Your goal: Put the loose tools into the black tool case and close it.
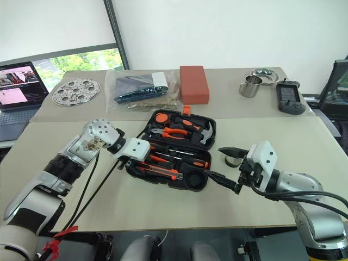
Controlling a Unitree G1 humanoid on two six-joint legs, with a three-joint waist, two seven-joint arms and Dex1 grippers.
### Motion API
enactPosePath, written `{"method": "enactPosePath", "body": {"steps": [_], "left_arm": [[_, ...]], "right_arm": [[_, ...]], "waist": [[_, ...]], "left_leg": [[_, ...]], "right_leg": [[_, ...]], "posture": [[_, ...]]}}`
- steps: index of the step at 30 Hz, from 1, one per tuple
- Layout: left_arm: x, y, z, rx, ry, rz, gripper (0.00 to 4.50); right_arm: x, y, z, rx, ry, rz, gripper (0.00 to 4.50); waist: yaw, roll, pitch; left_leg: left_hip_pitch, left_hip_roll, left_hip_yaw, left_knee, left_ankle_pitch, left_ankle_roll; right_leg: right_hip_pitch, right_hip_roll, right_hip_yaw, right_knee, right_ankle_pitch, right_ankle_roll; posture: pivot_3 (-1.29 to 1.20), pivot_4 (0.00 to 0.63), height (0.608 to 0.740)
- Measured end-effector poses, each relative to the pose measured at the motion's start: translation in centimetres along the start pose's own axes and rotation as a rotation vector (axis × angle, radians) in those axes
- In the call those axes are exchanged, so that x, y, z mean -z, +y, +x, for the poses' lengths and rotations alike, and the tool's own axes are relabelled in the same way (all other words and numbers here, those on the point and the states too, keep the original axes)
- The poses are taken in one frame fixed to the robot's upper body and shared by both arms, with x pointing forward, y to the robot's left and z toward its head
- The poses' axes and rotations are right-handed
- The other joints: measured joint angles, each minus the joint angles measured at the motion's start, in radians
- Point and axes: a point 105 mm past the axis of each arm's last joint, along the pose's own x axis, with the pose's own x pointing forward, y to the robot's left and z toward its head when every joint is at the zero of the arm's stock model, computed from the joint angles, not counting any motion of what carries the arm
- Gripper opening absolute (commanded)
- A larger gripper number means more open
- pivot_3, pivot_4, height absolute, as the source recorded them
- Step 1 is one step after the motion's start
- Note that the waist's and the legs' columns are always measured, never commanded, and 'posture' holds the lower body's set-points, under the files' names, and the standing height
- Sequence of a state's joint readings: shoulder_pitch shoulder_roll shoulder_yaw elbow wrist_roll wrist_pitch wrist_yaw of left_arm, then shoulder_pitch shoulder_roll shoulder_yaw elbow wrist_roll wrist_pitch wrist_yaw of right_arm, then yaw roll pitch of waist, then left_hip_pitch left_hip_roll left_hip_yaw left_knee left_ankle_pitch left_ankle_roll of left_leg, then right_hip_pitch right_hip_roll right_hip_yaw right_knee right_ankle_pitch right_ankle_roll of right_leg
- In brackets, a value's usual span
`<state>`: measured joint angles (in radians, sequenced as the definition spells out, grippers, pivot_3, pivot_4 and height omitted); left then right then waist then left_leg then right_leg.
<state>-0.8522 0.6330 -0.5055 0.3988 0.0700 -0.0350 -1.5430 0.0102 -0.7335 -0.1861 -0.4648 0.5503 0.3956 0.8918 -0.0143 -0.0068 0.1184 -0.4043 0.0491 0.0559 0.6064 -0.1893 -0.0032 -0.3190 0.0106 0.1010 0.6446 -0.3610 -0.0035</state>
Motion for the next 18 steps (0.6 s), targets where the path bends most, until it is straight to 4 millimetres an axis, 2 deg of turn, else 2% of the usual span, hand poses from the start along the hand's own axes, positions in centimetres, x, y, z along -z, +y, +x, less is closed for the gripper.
{"method": "enactPosePath", "body": {"steps": [4, 5, 6, 10, 11, 18], "left_arm": [[-0.1, 0.0, 0.0, -0.002, 0.002, -0.007, 1.77], [-0.1, 0.0, 0.0, -0.003, 0.002, -0.008, 2.77], [-0.1, 0.1, 0.0, -0.007, 0.002, -0.01, 2.91], [-0.3, 0.7, -0.3, -0.057, -0.007, -0.004, 4.33], [-0.2, 0.8, -0.2, -0.067, -0.005, -0.005, 4.45], [-0.4, 1.2, -0.7, -0.091, -0.032, -0.03, 4.45]], "right_arm": [[0.1, 0.1, 0.1, -0.005, 0.001, 0.002, 4.5], [0.1, 0.1, 0.1, -0.006, 0.001, 0.003, 4.5], [0.1, 0.1, 0.1, -0.006, 0.001, 0.003, 4.5], [0.1, 0.1, 0.1, -0.007, 0.002, 0.003, 4.5], [0.1, 0.1, 0.1, -0.007, 0.002, 0.003, 4.5], [0.1, 0.2, 0.3, -0.011, 0.006, -0.003, 4.5]], "waist": [[0.0, 0.0, 0.0], [0.001, 0.0, 0.0], [0.001, 0.0, 0.0], [0.0, 0.001, -0.001], [0.001, 0.002, -0.001], [0.0, 0.002, -0.001]], "left_leg": [[0.0, 0.0, 0.0, 0.0, 0.0, 0.0], [0.0, 0.0, 0.0, 0.0, 0.0, 0.0], [0.0, 0.0, 0.0, 0.0, 0.0, 0.0], [0.0, 0.0, 0.0, 0.0, 0.0, 0.0], [0.0, 0.0, 0.0, 0.0, 0.0, 0.0], [0.0, 0.0, 0.0, 0.0, 0.0, 0.0]], "right_leg": [[0.0, 0.0, 0.0, 0.0, 0.0, 0.0], [0.0, 0.0, 0.0, 0.0, 0.0, 0.0], [0.0, 0.0, 0.0, 0.0, 0.0, 0.0], [0.0, 0.0, 0.0, 0.0, 0.0, 0.0], [0.0, 0.0, 0.0, 0.0, 0.0, 0.0], [0.0, 0.0, 0.0, 0.001, 0.0, 0.0]], "posture": [[0.0, 0.15, 0.74], [0.0, 0.15, 0.74], [0.0, 0.15, 0.74], [0.0, 0.15, 0.74], [0.0, 0.15, 0.74], [0.0, 0.15, 0.74]]}}
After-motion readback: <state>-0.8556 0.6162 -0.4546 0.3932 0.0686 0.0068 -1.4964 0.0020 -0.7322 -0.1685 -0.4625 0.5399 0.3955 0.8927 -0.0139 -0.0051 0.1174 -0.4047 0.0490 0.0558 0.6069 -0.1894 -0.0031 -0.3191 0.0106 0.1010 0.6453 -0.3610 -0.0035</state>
